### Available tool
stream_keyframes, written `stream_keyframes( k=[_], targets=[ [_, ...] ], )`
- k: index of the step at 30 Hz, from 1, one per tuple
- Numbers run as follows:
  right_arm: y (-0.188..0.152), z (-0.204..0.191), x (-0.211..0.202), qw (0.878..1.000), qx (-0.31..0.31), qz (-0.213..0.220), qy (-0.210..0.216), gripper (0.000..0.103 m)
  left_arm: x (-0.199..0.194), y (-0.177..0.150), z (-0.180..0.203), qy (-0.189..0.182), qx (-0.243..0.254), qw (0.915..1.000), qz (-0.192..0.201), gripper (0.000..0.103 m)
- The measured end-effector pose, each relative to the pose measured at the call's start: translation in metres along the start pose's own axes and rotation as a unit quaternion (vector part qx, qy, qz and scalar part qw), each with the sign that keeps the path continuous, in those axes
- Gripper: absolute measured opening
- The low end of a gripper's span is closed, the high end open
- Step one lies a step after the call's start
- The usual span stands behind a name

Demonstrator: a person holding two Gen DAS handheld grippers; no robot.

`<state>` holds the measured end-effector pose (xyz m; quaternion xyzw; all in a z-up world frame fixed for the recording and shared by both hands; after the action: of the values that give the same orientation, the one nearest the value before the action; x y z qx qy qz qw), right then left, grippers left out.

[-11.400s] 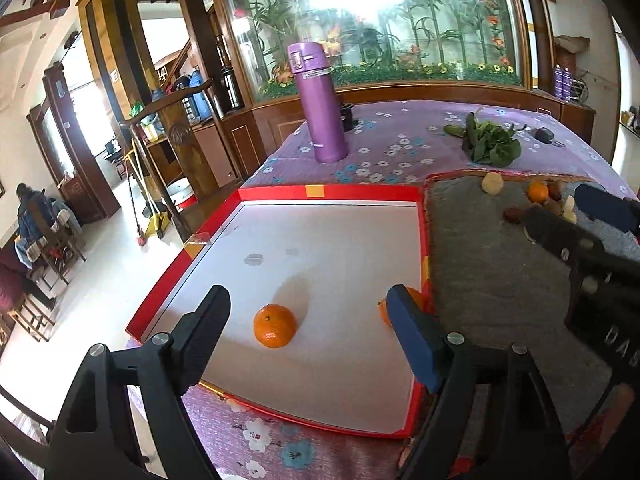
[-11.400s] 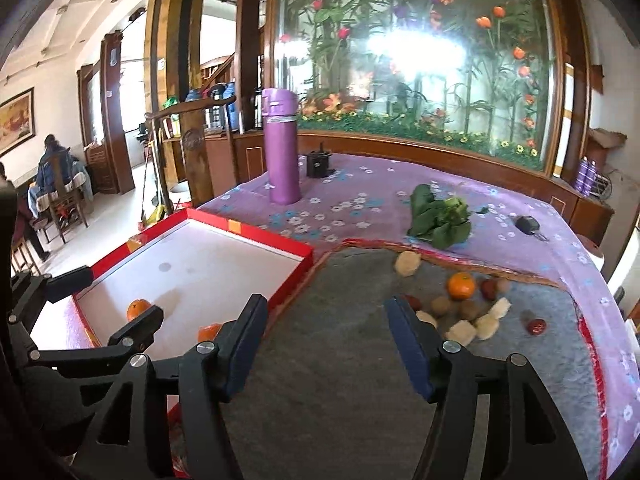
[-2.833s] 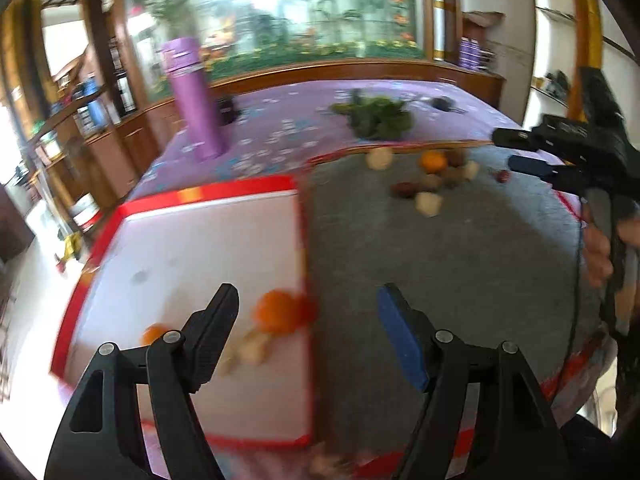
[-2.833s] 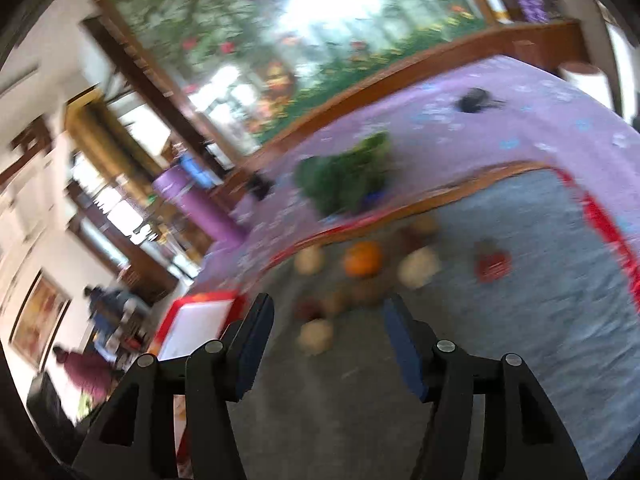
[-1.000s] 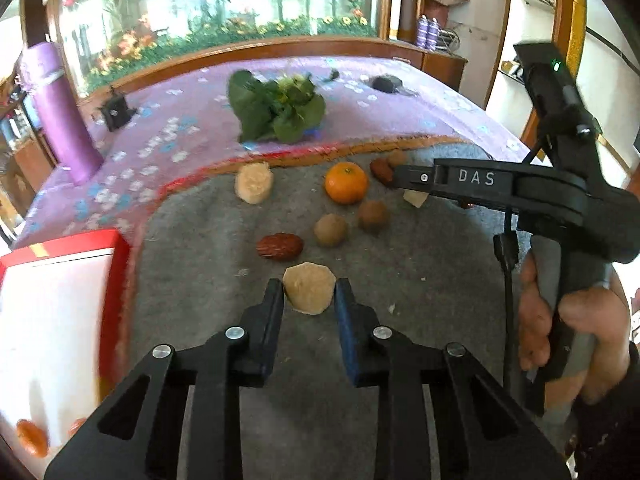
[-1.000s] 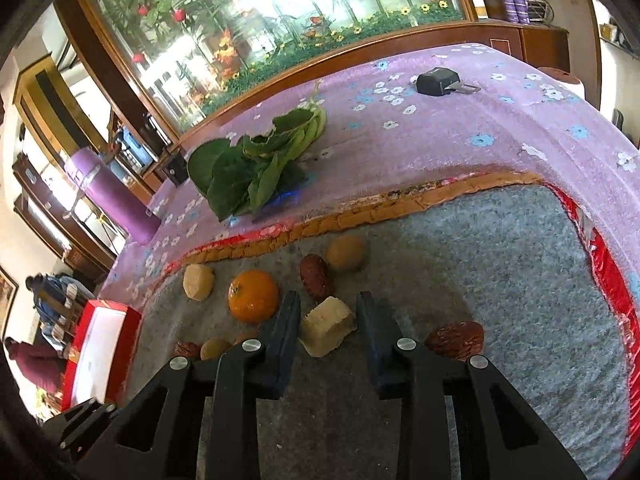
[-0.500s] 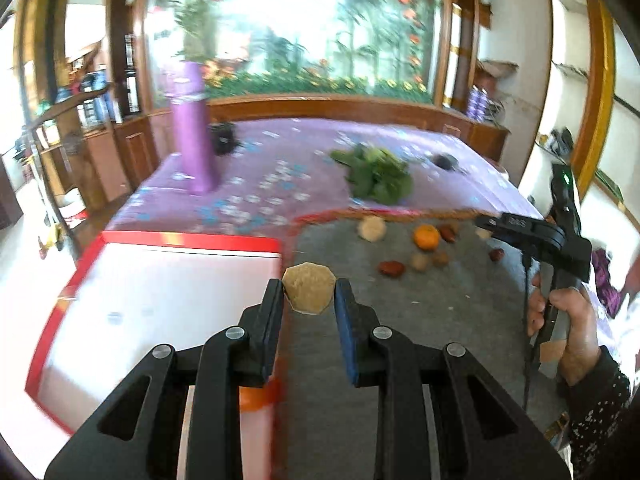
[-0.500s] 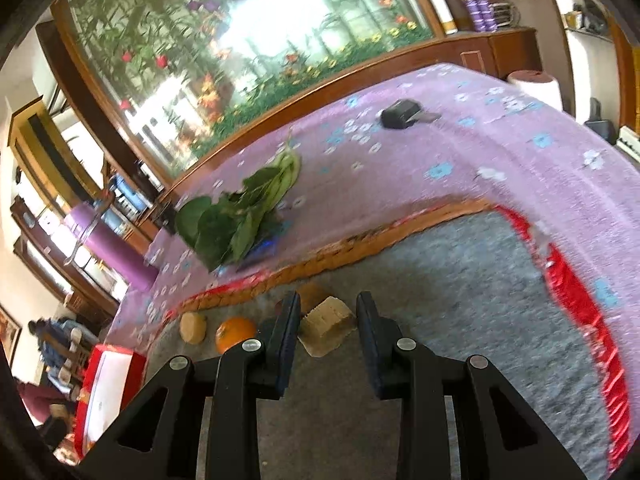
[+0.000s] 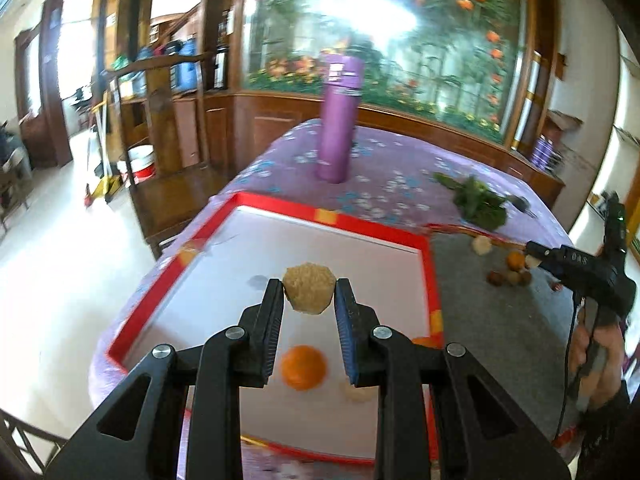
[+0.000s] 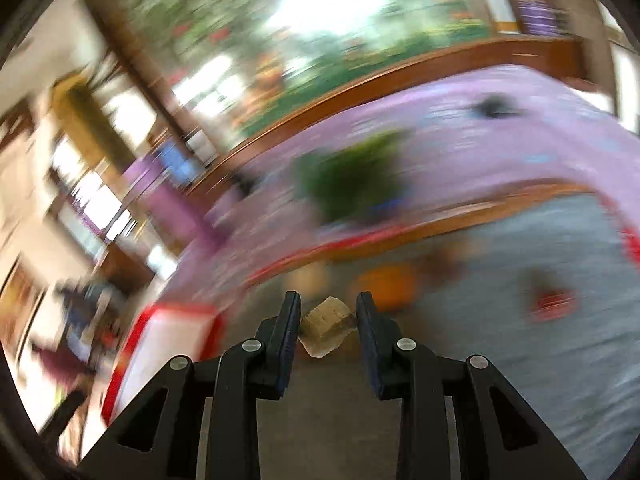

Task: Organize fruits
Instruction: 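Carry both pale cubes into the white tray and open both grippers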

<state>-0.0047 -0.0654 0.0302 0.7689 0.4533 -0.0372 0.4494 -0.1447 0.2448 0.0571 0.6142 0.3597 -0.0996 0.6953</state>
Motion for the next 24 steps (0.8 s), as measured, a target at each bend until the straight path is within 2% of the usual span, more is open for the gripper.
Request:
stream_keyframes(
  k=[3, 8, 12, 15, 24],
  targets=[
    [-0.019, -0.060, 0.039, 0.995, -0.027, -0.067, 0.074, 0.029, 0.008, -0.001, -0.009, 0.008, -0.012, 0.9999, -0.006, 0.024],
    [-0.045, -0.119, 0.091, 0.979, -0.023, -0.144, 0.145, 0.029, 0.026, -0.003, -0.002, 0.005, -0.006, 0.9997, -0.023, 0.024],
    [-0.064, -0.130, 0.116, 0.974, -0.025, -0.176, 0.141, 0.029, 0.049, -0.008, 0.010, 0.012, 0.008, 0.9990, -0.042, 0.024],
    [-0.074, -0.129, 0.128, 0.973, -0.026, -0.193, 0.124, 0.029, 0.059, -0.011, 0.014, 0.018, 0.012, 0.9983, -0.054, 0.024],
    [-0.080, -0.139, 0.133, 0.973, -0.055, -0.197, 0.110, 0.030, 0.070, -0.021, 0.014, 0.035, 0.026, 0.9963, -0.074, 0.024]
  ],
)
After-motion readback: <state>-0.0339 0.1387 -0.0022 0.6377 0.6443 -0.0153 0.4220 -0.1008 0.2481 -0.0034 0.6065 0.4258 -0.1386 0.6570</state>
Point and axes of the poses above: each gripper's, at about its wrist camera, not at the fingertips, and x roughly the way its jaws point, z to its right, y to its top, the point moved 3 cm from there along x, roughly the way its jaws point, and after that the axes turned 12 degrees about y, right-handed, at the moved point
